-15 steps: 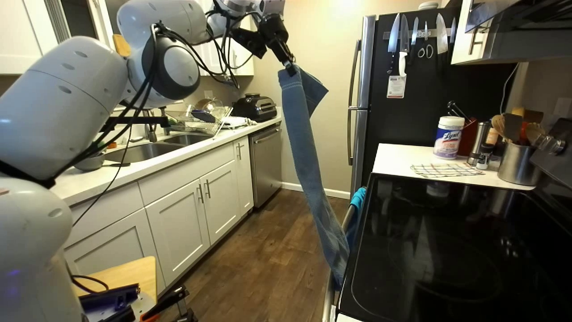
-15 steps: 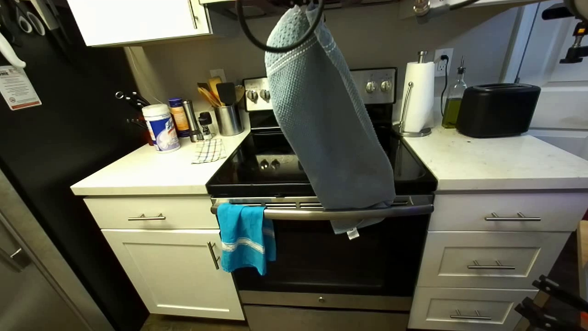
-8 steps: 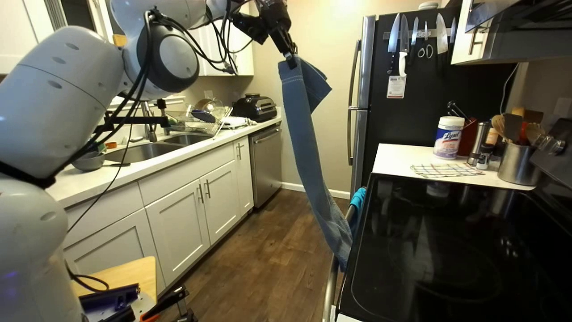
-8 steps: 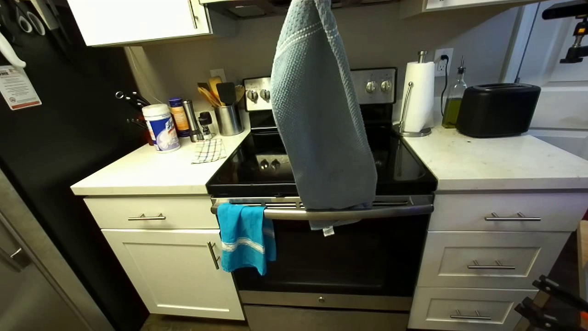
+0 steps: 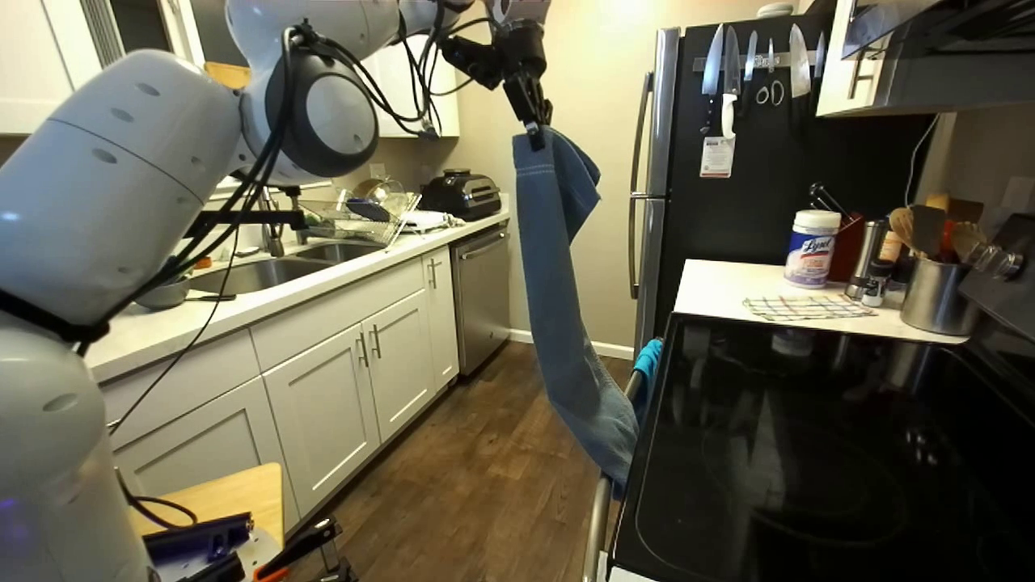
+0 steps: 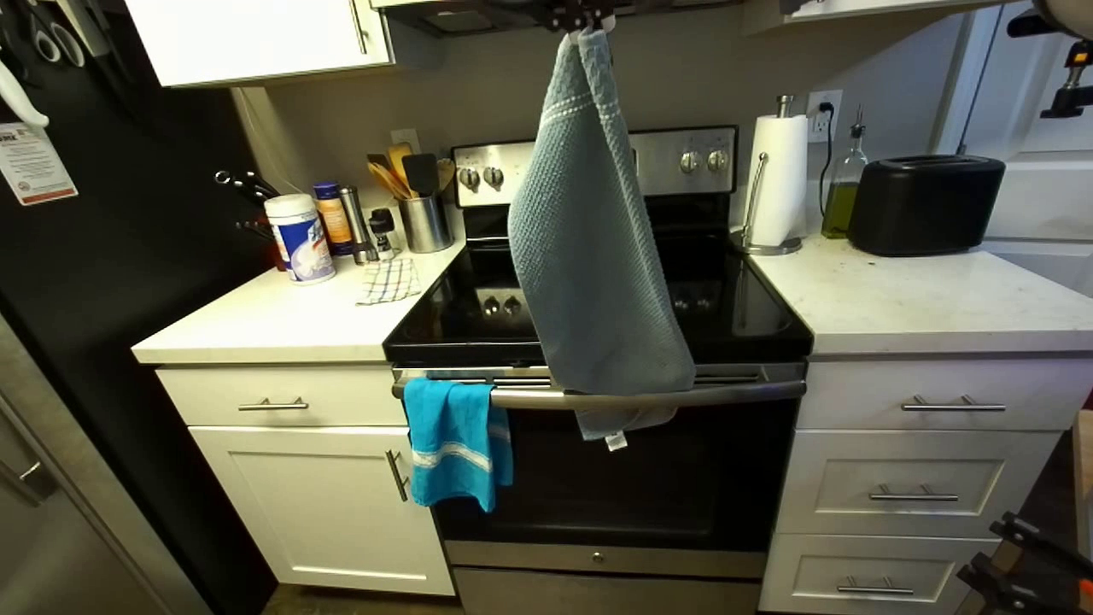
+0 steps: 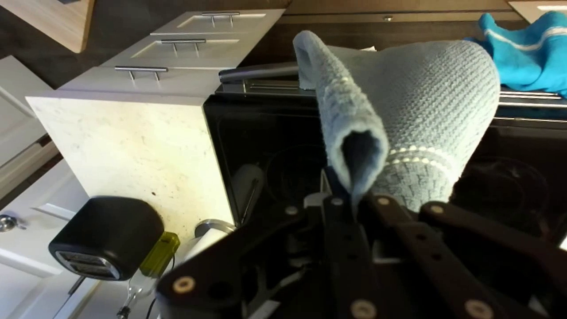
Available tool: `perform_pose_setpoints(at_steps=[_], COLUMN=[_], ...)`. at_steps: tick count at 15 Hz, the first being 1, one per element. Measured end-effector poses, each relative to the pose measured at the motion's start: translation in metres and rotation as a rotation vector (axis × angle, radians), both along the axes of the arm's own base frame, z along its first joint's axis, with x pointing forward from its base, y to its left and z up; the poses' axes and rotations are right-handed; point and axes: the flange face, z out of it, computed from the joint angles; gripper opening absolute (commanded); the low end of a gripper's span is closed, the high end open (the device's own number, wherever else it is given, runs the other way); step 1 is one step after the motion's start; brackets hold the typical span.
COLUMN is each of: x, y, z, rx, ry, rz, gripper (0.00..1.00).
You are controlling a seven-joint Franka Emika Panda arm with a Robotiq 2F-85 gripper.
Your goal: Hang the light blue towel on the handle of the oven.
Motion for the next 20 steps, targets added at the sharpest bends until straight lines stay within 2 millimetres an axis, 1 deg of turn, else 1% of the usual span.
perform_pose_setpoints(at_steps=[3, 5, 9, 12, 14, 20], x=[0.015, 0.025, 0.04, 0.05, 0.056, 0.07], y=[-0.011, -0.02, -0.042, -0.06, -0.072, -0.103], z=[-0.022, -0.032, -0.034, -0.034, -0.036, -0.052], rx=[0.035, 0.057, 0.112, 0.153, 0.173, 0.175], ry=[0.036, 0.035, -0.021, -0.034, -0.013, 0.106], rz=[-0.043, -0.097, -0.223, -0.252, -0.216, 0.036], gripper=[0.01, 0.01, 0.01, 0.01, 0.01, 0.01])
